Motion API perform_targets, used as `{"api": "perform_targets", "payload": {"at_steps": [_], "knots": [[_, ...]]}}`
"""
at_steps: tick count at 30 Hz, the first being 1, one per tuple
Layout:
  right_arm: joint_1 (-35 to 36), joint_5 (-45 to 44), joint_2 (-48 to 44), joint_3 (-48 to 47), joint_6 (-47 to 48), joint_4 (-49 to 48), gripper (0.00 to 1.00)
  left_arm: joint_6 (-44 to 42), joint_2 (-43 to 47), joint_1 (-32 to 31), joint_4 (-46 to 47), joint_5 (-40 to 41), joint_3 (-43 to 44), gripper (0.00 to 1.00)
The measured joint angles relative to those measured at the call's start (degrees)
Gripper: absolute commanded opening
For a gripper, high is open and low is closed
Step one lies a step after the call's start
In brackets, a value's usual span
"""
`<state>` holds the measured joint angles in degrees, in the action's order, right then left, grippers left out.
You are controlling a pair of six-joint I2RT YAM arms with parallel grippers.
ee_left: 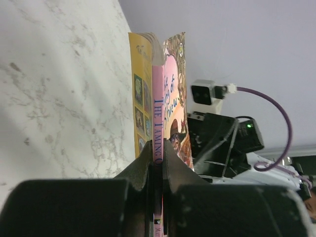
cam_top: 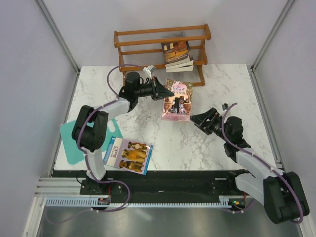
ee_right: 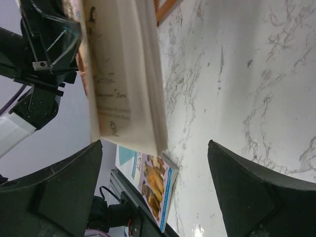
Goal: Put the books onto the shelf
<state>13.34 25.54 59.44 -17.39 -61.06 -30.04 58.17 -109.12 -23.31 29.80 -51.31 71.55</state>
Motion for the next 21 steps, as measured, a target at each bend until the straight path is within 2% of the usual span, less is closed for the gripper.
{"api": "perform_targets", "payload": {"at_steps": [5,10,16,21], "knots": [[0.0,-1.4,-3.8,0.0,1.3,2.8,0.94,-4.7,0.9,1.6,-8.0,4.4,0.1,0.02],[0.1,-0.4,0.6,-0.1,1.1,1.3,0.94,-6.0,1.0,2.1,-10.3,5.4,0.1,0.02],[2.4,1.0,8.9,-0.3,-0.4,-3.8,0.93,-3.3,-0.1,-1.1,-5.3,4.1,1.0,0.02],[3.2,1.3,10.2,-0.6,-1.0,-6.4,0.93,0.7,-2.7,-4.3,1.0,2.2,2.2,0.02]]}}
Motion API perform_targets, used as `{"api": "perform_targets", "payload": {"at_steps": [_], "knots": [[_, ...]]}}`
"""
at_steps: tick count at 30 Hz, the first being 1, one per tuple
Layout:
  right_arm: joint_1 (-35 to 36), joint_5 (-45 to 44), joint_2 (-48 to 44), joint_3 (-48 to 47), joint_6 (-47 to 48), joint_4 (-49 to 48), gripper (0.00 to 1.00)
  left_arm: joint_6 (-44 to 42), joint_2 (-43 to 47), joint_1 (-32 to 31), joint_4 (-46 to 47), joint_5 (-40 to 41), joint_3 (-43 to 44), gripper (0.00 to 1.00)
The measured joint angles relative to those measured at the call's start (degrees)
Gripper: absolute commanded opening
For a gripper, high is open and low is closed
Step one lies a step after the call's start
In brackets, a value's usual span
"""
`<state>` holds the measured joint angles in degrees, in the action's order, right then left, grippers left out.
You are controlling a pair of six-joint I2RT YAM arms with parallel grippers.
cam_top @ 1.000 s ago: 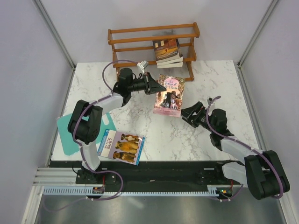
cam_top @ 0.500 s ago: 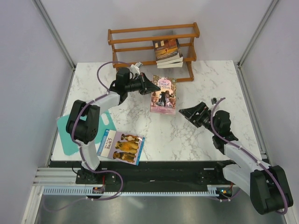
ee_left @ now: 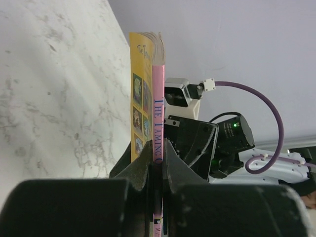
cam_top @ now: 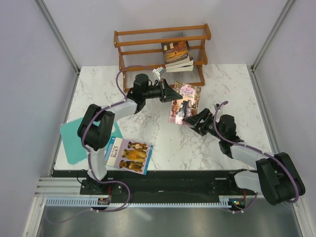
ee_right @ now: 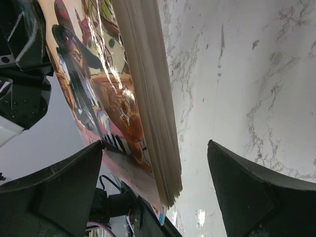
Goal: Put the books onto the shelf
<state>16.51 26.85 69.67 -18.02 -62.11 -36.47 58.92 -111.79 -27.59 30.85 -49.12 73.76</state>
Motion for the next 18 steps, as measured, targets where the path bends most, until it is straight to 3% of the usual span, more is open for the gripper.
{"api": "perform_targets", "payload": {"at_steps": [2,3,4,7,10,14,17,18], "knots": [[0.0,-0.2,-0.4,-0.4,0.2,0.1,0.8,2.0,-0.8,-0.3,3.0,-0.7,-0.1,0.02],[0.0,-0.3,-0.7,-0.6,0.2,0.2,0.7,3.1,-1.2,-0.3,4.6,-0.9,-0.1,0.02],[0.0,-0.3,-1.1,-0.8,0.4,0.1,0.51,3.9,-1.6,-0.2,5.8,-1.0,-0.3,0.02],[0.0,-0.3,-1.9,-1.1,0.3,-0.2,0.24,5.2,-2.1,0.2,7.8,-1.0,-0.7,0.02],[0.2,0.2,-2.5,-1.3,-1.2,-1.4,0.11,5.6,-2.2,0.6,8.5,-0.6,-1.0,0.02],[0.3,0.3,-4.5,-1.4,-1.7,-1.5,0.02,5.6,-2.2,0.9,8.2,-0.4,-1.0,0.02],[0.4,0.3,-5.2,-1.7,-1.3,0.1,0.0,5.3,-2.2,0.9,7.6,-0.4,-1.0,0.33],[0.4,0.3,-5.2,-2.3,-1.0,1.1,0.0,4.8,-2.2,1.1,6.6,-0.3,-1.0,0.49]]}}
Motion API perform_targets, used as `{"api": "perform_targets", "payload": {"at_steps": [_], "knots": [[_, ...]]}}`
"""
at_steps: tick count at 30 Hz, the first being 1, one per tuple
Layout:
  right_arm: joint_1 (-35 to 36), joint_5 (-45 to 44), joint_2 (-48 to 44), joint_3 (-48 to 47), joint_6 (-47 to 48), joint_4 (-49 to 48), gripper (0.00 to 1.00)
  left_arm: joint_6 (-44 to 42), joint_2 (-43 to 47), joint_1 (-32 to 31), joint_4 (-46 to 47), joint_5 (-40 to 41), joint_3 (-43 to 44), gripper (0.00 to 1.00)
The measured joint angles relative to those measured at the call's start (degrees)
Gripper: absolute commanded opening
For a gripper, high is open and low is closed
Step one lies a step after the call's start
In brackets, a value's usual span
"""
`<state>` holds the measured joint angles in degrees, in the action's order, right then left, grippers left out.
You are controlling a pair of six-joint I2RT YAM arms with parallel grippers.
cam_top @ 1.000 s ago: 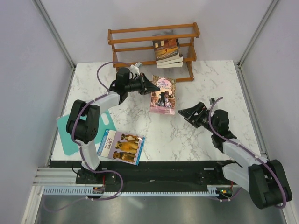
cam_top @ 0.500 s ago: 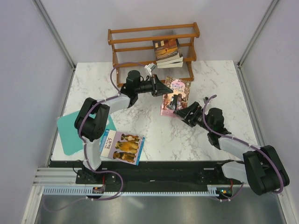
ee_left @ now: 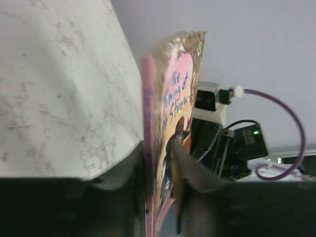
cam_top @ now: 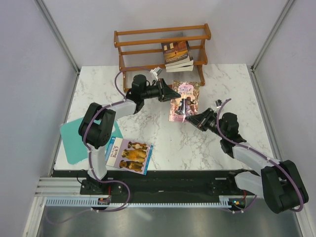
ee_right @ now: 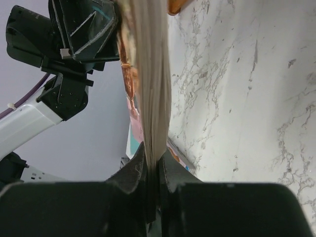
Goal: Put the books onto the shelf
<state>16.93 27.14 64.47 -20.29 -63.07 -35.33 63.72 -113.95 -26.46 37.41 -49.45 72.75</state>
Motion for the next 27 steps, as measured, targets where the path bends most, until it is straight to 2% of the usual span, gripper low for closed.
{"api": "perform_targets", "payload": {"at_steps": [2,3,7,13,18,21,27], "knots": [[0.0,0.1,0.7,-1.7,1.2,2.1,0.0,-1.6,0.3,0.7,-1.9,0.6,-0.3,0.61],[0.0,0.1,1.6,-3.0,2.1,3.3,0.0,-2.8,1.2,1.6,-3.7,1.5,-1.5,0.7],[-0.2,2.3,7.4,-9.4,5.0,6.5,0.0,-8.9,7.5,6.5,-12.8,5.3,-6.7,0.83],[-0.2,9.4,18.0,-22.9,9.1,10.6,0.0,-19.5,22.6,13.9,-29.7,14.1,-11.2,0.88],[0.0,13.7,23.3,-29.9,11.6,13.6,0.0,-25.9,33.7,15.5,-38.9,19.6,-13.0,0.91],[0.3,15.6,25.3,-32.2,12.7,15.7,0.0,-28.8,37.0,15.5,-42.5,20.7,-14.3,0.91],[1.2,17.0,25.9,-35.7,15.6,21.0,0.0,-31.9,37.5,15.5,-47.3,21.5,-18.0,0.91]]}}
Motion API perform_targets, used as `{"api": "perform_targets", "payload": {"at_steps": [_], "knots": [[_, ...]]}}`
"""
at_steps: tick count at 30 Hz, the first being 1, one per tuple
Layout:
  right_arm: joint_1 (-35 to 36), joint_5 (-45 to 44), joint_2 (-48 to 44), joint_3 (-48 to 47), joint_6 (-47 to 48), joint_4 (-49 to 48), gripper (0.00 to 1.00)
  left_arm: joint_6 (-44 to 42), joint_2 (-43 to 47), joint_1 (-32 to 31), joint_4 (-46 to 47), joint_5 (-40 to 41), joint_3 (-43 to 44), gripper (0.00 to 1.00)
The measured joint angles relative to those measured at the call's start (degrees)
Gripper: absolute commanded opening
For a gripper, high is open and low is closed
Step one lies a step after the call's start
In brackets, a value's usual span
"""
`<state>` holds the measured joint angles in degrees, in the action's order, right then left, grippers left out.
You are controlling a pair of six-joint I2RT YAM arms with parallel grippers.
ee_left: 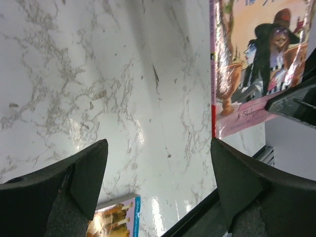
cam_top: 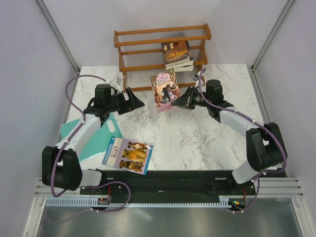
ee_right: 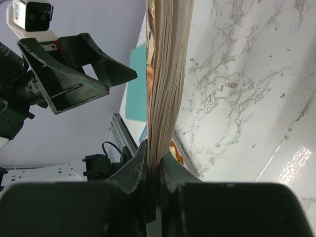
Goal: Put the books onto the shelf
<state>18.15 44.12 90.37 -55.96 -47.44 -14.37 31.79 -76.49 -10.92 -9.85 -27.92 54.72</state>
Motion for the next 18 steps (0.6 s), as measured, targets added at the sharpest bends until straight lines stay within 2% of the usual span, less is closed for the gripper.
{"api": "perform_targets", "payload": {"at_steps": [5,11,18], "knots": [[-0.2,0.9,2.7,0.8,0.8,-2.3,0.0,-0.9,0.0,0.3,-1.7,0.4,-2.3,0.9],[-1.0,3.5,14.3,3.3,-3.1,-11.2,0.0,-2.4,0.0,0.4,-2.2,0.4,-2.5,0.91],[-2.1,4.7,22.3,-0.7,-5.4,-14.8,0.0,-3.9,0.0,1.5,-3.4,0.4,-2.5,0.91]]}}
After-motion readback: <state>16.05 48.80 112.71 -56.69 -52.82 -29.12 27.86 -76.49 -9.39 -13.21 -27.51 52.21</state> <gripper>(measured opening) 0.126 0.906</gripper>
